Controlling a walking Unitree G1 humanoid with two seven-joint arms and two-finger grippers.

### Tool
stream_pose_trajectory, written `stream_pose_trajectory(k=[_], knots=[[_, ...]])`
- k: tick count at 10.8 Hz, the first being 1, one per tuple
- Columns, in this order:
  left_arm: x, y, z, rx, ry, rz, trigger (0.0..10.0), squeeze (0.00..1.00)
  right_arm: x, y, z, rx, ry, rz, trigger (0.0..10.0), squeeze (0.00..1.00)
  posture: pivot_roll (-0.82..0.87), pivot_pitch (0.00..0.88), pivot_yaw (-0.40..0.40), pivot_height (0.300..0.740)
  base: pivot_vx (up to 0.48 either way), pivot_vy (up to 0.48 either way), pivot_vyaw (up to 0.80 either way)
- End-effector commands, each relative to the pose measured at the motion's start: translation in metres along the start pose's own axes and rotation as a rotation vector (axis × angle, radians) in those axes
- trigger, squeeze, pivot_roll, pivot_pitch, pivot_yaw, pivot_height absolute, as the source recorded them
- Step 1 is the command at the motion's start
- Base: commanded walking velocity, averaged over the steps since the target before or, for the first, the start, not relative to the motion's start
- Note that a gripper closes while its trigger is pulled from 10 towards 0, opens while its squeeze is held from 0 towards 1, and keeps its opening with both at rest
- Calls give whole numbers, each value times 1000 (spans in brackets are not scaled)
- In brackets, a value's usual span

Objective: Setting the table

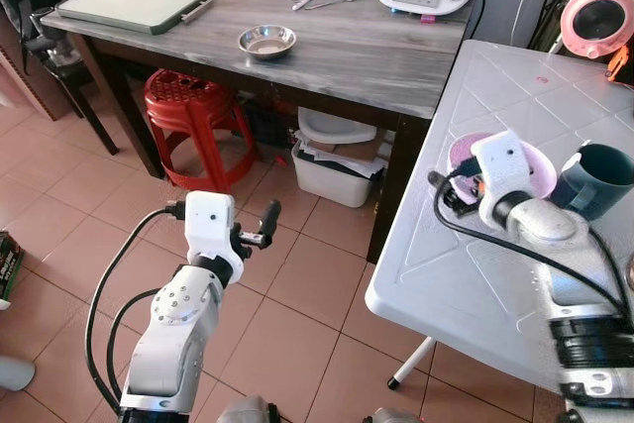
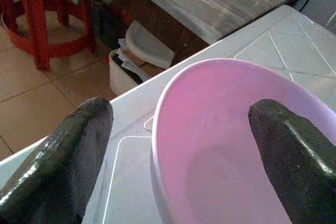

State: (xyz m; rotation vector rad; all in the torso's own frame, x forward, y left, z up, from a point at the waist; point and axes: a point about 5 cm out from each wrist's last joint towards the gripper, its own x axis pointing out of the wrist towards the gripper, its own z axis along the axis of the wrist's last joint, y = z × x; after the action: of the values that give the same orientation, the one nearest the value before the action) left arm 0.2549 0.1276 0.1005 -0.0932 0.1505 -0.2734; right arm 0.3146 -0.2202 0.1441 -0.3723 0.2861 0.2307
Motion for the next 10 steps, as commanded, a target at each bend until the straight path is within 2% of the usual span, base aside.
stream_pose_trajectory(k=[1,3,4,5,10], knots=[[1,-1,0,12,14,-13,10000,0,2,0,3,11,7,24,10000,0,-61,1,30,740,0,0,0],[1,-3,-2,14,25,-23,10000,0,2,-1,-7,87,81,42,10000,0,-61,0,24,740,0,0,0],[1,-3,-3,12,35,-24,10000,0,1,-1,-13,129,127,50,3922,0,-62,0,22,740,0,0,0],[2,-3,-4,4,40,-19,10000,0,-2,-6,-18,132,155,59,0,0,-60,0,17,740,0,0,0],[7,-3,-5,8,49,-19,10000,0,-5,-9,-26,84,219,117,0,0,-70,0,15,740,0,0,0]])
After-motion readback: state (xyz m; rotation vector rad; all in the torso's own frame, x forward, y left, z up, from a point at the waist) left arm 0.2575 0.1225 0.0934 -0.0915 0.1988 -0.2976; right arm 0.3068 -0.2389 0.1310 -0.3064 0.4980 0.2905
